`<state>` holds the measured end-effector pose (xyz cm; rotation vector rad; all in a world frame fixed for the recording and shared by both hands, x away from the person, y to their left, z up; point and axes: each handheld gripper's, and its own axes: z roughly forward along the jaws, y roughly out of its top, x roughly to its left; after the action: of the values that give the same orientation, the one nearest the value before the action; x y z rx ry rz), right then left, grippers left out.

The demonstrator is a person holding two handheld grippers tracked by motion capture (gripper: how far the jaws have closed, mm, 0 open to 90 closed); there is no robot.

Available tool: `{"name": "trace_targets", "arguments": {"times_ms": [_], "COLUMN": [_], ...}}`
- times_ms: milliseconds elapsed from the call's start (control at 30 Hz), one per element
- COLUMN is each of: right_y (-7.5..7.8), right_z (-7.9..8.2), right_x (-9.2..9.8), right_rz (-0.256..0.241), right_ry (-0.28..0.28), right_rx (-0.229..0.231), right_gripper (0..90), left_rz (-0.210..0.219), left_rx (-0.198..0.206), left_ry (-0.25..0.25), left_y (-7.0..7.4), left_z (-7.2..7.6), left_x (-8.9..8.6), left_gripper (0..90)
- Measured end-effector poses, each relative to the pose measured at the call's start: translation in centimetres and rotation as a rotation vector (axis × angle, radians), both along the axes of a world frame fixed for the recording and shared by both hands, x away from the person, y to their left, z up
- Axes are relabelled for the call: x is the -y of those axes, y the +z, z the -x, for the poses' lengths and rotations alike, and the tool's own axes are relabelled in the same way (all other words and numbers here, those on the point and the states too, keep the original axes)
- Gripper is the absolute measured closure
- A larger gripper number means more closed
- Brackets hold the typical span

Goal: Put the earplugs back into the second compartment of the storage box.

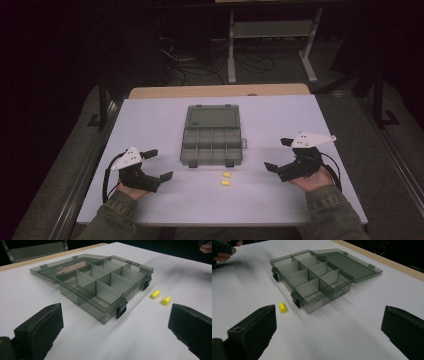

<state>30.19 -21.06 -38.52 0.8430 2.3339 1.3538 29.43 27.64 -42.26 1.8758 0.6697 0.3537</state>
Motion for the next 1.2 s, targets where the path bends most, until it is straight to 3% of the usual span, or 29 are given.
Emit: {"name": "trace_targets", "arguments": {"times_ms": [333,667,1200], "right_y": [0.5,0.6,0.6], "right_z": [-0.4,-0.7,-1.1], "right_x": [-1.5,-2.4,-5.5], "right_rz": [0.017,0.013,0.068], "right_ry": [0.039,0.078,0.170], "right_rx": [-0.005,-0.052,-0.092], "right_gripper": [0.0,0.0,0.0], "left_rz": [-0.001,-0.002,-0.004], "left_rx": [-0.001,-0.001,-0.004], "left_ry": [-0.003,-0.004,-0.009], "left_y": [0.0,0.0,-0.1], "left_z": [-0.1,-0.1,-0.1], "left_x": [0.0,0.0,0.1], "left_gripper": [0.0,0.0,0.0]}}
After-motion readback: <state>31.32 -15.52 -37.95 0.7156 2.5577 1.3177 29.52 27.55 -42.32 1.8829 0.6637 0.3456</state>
